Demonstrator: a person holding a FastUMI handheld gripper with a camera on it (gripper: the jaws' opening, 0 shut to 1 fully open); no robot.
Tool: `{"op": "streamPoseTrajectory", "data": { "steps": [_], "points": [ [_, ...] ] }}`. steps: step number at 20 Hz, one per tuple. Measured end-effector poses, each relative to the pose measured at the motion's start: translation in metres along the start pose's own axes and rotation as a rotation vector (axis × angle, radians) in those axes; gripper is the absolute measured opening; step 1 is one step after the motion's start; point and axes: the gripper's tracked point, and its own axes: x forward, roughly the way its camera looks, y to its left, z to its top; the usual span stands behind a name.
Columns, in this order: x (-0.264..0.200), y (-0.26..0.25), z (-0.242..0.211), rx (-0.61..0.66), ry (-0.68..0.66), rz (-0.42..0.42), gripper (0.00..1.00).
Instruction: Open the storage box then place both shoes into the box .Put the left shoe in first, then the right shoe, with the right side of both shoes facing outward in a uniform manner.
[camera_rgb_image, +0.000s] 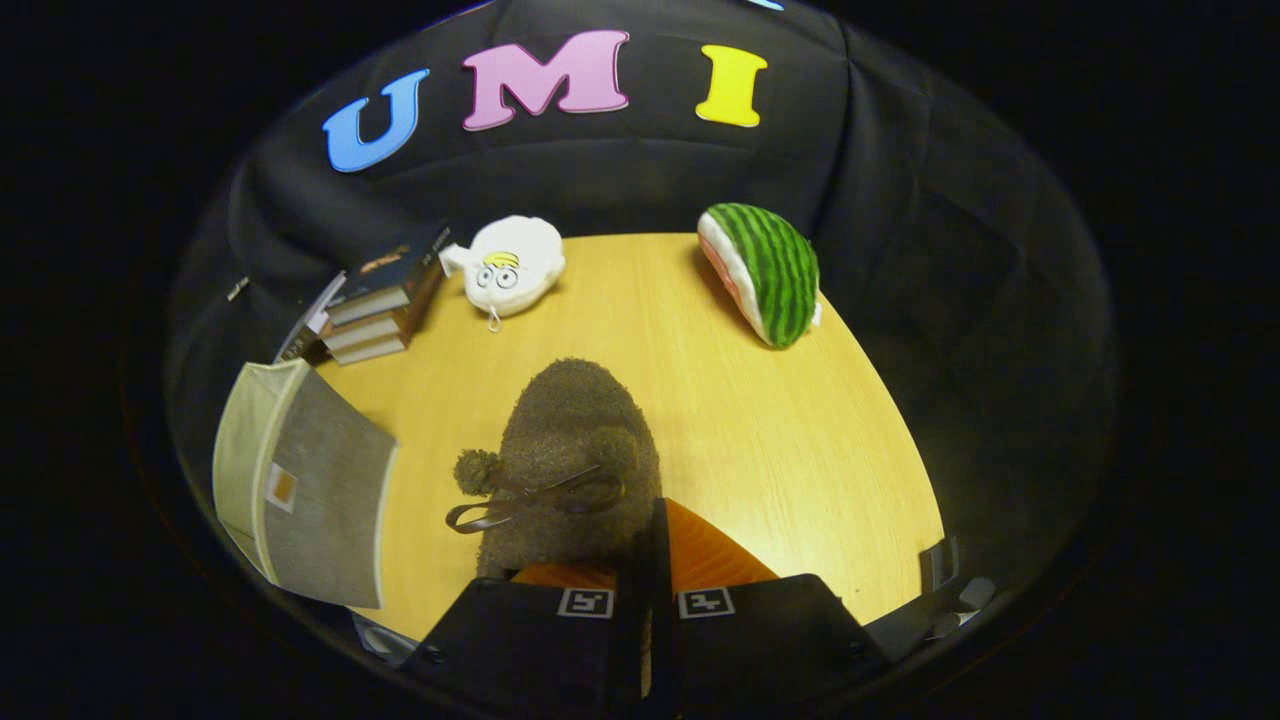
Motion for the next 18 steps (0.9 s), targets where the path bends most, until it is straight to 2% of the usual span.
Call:
{"op": "streamPoseTrajectory", "data": {
  "steps": [5,10,15,18],
  "points": [
    [-0.034,0.089,0.036,0.041,-0.008,0.094,0.09],
    [-0.046,0.185,0.043,0.113,0.079,0.205,0.09],
    [-0.048,0.259,0.027,0.099,0.166,0.245,0.09],
    [-0.04,0.285,0.01,0.061,0.204,0.231,0.09]
  ]
}}
